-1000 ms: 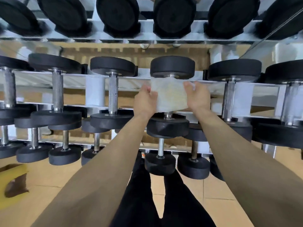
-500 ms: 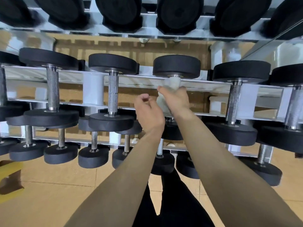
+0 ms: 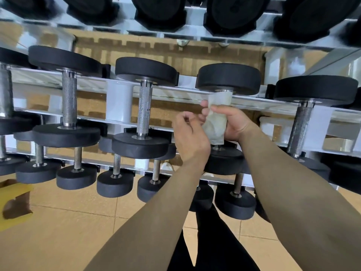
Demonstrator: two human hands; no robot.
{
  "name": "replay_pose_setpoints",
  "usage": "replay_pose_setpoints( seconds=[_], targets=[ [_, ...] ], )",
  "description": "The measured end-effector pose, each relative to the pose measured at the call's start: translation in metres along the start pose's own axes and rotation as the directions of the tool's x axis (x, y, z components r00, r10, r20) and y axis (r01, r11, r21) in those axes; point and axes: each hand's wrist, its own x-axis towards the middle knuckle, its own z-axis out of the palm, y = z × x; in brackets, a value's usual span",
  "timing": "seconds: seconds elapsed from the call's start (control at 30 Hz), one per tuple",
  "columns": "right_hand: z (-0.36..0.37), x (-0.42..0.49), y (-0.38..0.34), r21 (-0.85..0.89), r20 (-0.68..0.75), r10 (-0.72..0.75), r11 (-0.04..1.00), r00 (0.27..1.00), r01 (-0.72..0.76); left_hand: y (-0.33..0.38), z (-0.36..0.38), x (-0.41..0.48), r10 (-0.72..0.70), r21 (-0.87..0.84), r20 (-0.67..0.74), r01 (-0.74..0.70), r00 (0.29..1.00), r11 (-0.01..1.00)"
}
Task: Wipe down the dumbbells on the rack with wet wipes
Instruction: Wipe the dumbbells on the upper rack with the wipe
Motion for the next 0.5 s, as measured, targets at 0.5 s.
replay_pose_setpoints(
  seconds=[0.5],
  targets=[
    [0.006, 0.018, -0.01, 0.075, -0.246, -0.02, 0.996, 0.969, 0.04, -0.002, 0.0, 0.0, 0.022, -0.031, -0.011, -0.022, 1.0, 0.999]
  ],
)
